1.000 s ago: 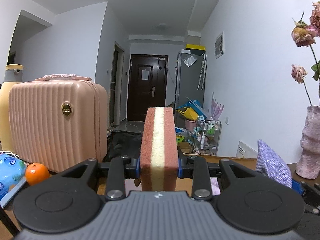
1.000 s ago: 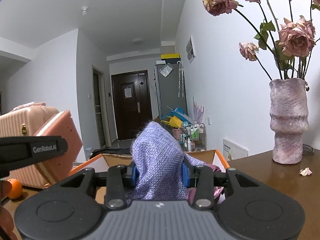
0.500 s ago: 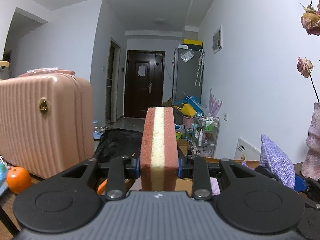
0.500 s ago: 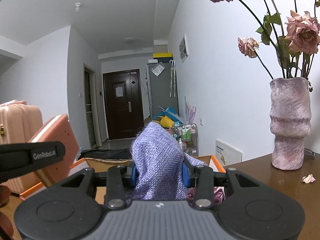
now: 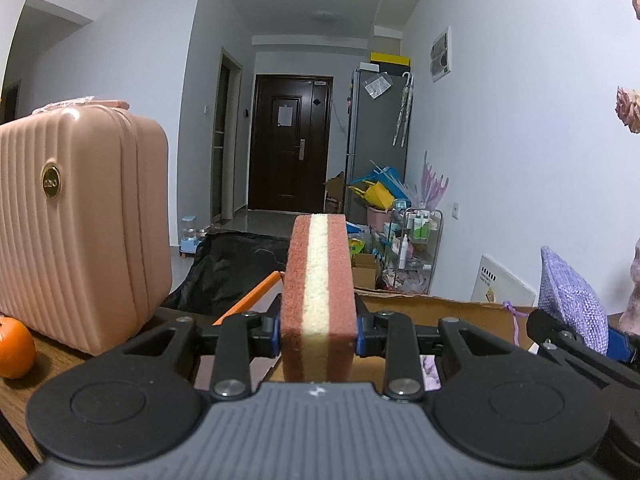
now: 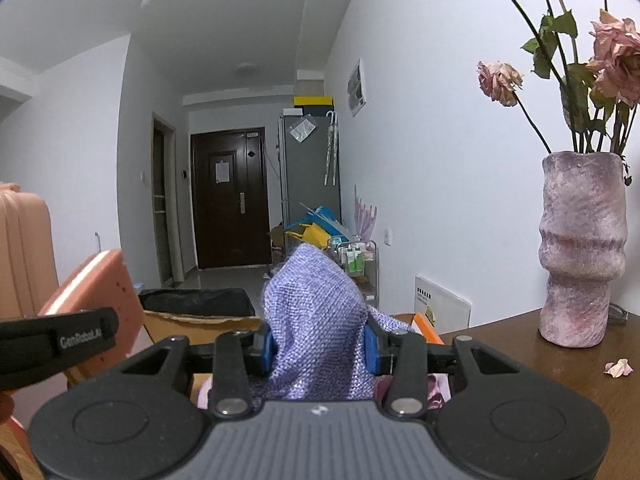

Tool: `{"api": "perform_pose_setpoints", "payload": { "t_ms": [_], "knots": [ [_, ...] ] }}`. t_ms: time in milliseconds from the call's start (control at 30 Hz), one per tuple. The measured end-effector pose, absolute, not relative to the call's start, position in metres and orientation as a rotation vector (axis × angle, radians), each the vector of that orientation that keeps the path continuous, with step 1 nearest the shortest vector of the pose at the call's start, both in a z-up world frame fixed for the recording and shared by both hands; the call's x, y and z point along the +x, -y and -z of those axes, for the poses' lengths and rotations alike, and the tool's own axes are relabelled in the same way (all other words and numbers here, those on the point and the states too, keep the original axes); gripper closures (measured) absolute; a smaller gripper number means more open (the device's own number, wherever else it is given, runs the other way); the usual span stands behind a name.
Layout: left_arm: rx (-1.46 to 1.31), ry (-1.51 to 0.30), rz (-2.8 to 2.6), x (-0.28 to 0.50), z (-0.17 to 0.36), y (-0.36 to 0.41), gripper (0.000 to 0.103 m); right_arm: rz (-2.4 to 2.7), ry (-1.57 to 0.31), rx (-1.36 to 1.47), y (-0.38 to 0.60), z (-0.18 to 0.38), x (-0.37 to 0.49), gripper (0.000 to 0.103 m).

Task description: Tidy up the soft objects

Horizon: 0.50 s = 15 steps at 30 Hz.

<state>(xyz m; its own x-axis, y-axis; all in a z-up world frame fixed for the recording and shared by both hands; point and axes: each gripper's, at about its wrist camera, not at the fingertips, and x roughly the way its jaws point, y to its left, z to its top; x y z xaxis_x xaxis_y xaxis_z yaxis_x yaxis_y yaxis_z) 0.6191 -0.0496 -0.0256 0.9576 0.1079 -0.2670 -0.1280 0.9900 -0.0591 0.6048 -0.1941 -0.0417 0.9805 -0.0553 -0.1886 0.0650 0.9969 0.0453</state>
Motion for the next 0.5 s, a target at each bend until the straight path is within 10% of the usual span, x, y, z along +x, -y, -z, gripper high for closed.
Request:
{"api": "perform_pose_setpoints", "payload": {
  "t_ms": [300,500],
  "knots": [
    [-0.068,-0.277,-0.134,0.6244,0.0282,0.0506,0.069,0.077,-0.215,0.053,0.1951,0.0460,0.6060,0.053],
    [-0.092,-0.272,-0.185,0.6230,0.0275,0.0458,0.038,0.102,-0.215,0.053,0.1958,0.0469,0.6039,0.021]
  ]
}}
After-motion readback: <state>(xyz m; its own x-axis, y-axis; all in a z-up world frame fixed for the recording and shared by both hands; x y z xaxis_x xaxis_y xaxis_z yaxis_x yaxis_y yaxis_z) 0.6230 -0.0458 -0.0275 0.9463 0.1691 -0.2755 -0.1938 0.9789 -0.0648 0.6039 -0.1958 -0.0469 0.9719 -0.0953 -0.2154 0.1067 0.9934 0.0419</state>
